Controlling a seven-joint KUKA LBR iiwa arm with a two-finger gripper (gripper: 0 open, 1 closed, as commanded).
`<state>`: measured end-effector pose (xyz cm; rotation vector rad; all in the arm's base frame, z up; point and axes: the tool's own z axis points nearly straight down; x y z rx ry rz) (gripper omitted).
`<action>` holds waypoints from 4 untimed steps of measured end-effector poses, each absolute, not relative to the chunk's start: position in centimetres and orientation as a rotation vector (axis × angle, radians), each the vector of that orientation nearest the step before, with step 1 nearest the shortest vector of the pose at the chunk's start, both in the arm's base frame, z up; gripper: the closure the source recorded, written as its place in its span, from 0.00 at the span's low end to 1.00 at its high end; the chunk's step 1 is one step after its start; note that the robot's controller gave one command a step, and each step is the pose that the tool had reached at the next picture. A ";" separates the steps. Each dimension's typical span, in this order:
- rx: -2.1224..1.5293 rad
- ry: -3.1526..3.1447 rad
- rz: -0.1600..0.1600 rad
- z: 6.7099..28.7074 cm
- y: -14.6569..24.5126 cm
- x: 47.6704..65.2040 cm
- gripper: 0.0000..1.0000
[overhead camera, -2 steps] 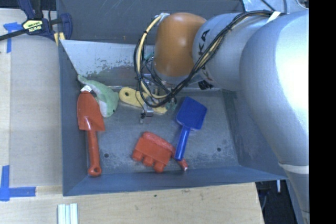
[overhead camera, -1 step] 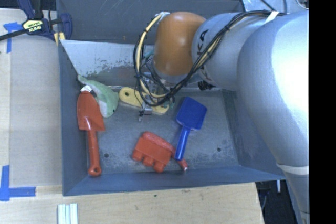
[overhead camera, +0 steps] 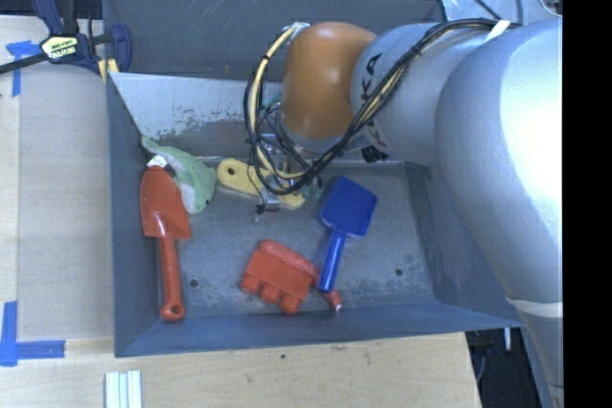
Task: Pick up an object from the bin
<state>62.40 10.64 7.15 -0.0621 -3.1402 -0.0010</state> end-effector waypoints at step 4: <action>-0.064 -3.142 -0.001 7.6 10.6 62.4 1.00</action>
Offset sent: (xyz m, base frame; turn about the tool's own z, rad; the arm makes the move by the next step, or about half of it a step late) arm 0.0000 0.0000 0.0000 0.0000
